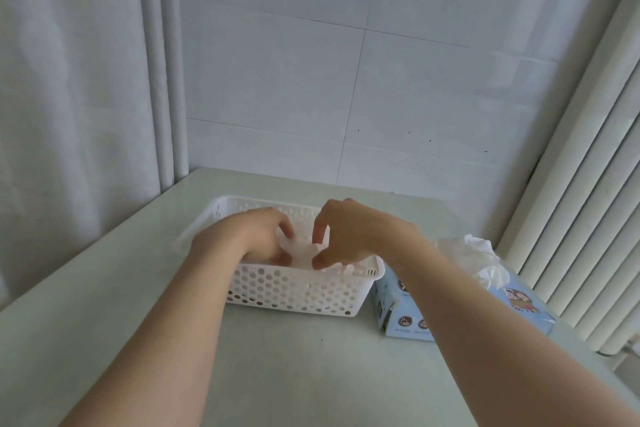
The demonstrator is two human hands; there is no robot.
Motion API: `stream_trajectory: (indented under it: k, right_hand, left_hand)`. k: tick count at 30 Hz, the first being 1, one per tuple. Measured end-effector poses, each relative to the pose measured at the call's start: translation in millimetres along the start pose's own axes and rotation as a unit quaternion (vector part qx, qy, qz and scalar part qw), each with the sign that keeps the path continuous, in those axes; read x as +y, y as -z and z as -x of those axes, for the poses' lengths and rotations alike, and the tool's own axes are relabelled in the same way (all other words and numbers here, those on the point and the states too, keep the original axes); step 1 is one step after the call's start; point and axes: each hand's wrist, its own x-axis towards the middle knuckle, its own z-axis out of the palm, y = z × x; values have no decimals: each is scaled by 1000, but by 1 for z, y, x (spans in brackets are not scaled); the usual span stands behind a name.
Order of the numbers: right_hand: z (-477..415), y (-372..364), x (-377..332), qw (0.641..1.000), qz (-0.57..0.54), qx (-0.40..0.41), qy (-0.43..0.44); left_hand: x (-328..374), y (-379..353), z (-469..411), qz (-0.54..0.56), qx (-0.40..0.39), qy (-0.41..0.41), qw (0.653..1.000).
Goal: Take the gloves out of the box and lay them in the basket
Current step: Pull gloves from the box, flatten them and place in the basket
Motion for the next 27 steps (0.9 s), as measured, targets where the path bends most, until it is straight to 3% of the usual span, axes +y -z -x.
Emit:
stream_trajectory:
  k: [6,13,18,22,25,27]
  right_hand:
    - [-2,4,13,997,-63,45,6]
    - [-2,-14,9,999,30,25,-17]
    - [1,-15,6,999,13,21,-43]
    - [17,-13,12,980,-96,171,-37]
    - [30,-28,32,919,-198,330,-79]
    - [38,-43,54,883,-160,419,-136]
  left_hand:
    - [3,-2,-1,-27,-43,18,999]
    - [9,0,1,-47,-63,2,997]
    - [12,-2,-2,-64,-63,-2,996]
    - [24,5,0,-45,41,-65,996]
    - [54,-2,6,-4,134,-146,980]
    - [79,-14,13,16,152,-203,967]
